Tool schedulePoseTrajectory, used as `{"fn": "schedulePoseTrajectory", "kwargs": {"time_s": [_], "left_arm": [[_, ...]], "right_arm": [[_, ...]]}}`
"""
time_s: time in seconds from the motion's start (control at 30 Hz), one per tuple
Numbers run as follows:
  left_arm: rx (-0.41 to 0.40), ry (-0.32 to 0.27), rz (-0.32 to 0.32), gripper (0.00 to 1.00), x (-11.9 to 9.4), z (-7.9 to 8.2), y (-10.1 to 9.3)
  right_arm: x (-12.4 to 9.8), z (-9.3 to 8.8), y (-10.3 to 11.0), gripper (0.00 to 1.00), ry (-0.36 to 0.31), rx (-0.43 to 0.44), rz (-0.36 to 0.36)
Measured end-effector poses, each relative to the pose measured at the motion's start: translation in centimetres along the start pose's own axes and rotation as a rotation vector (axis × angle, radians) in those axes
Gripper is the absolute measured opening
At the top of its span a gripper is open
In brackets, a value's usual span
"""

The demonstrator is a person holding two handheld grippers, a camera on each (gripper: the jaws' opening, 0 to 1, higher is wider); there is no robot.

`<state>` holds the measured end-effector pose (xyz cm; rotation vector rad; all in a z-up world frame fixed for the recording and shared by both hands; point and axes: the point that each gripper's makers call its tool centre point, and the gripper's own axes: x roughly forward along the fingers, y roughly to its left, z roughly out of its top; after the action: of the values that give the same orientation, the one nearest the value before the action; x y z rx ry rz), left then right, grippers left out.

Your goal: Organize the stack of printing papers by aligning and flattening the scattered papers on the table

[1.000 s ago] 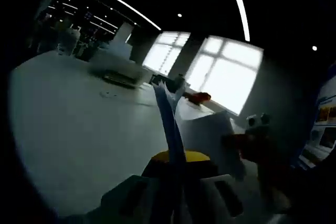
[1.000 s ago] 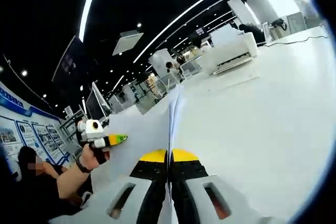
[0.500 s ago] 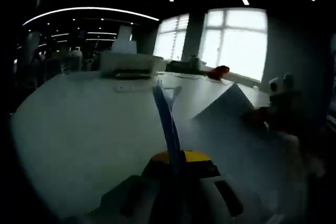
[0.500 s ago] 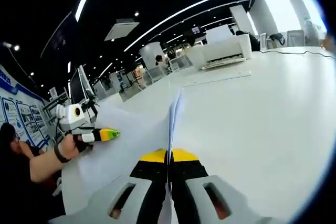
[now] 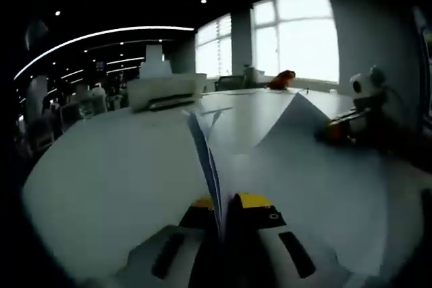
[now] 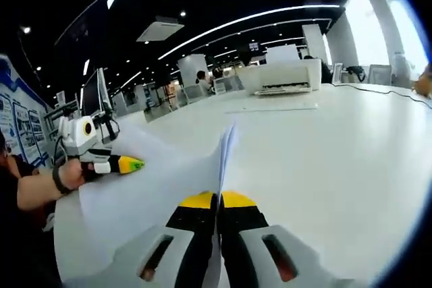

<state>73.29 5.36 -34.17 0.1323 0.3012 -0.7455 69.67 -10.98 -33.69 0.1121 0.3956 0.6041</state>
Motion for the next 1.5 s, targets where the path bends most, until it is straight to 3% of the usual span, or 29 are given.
{"fn": "schedulePoseTrajectory", "kwargs": {"time_s": [0.6,1.13,1.5], "left_arm": [[0.037,-0.017,0.022,0.10,0.0,0.0,0.3],[0.026,-0.023,0.015,0.10,0.0,0.0,0.4],[0.085,-0.032,0.058,0.17,0.2,0.0,0.7]], "right_arm": [[1.1,-0.3,-2.2,0.03,0.026,-0.053,-0.066],[1.1,-0.3,-3.2,0.21,0.016,-0.126,-0.131],[1.0,-0.5,-3.4,0.24,0.025,-0.152,-0.178]]}}
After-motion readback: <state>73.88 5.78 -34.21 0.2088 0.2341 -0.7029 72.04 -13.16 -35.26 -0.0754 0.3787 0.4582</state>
